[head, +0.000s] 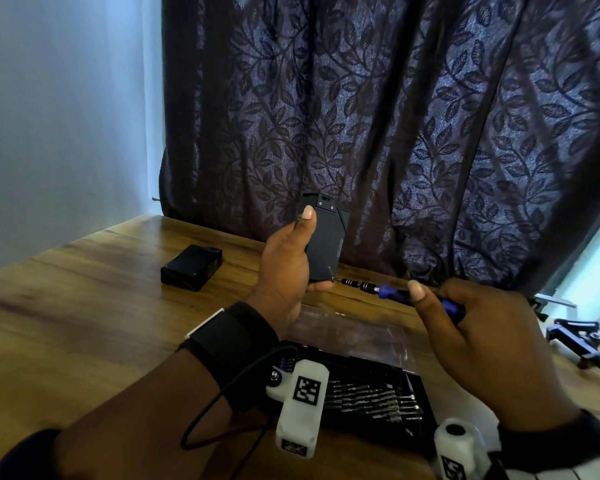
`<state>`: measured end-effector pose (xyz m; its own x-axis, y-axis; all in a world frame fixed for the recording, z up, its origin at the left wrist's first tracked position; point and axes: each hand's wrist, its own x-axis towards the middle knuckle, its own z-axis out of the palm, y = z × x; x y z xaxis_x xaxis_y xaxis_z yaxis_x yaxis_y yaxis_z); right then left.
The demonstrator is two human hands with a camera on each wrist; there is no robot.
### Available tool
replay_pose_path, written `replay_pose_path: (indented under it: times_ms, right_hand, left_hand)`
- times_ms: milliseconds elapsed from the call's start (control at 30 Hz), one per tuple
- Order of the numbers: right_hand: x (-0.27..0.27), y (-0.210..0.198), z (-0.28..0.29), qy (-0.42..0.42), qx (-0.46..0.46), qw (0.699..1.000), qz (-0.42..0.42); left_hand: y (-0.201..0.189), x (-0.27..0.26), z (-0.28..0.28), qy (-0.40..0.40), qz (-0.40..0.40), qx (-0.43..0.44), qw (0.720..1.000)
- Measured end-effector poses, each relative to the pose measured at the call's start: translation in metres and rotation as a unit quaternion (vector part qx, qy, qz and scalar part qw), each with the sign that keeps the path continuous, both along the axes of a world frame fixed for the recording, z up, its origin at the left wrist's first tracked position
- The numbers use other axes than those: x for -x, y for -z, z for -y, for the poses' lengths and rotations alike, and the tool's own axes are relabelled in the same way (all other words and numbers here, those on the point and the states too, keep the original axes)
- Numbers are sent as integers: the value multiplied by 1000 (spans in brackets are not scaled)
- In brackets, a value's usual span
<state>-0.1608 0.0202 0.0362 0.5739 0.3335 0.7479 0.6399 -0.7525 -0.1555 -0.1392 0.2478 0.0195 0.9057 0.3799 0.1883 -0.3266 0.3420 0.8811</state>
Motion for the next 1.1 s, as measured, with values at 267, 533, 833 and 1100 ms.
replay_pose_path:
  times_ms: [267,533,833,1100]
  right_hand:
    - [4,0,-2,-42,-19,999,-15]
    - [-3,2,1,10,3,1000,-9]
    - [-1,3,-1,-5,-34,999,6]
    - [-5,2,4,-24,-139,988,55]
  left_hand:
    - [1,-2,1,6,-5,-6,1000]
    - [1,-1,1,0,1,-2,1000]
    - [3,-2,1,25,-22,23,999]
    - [-2,-2,-1,127,10,172,977]
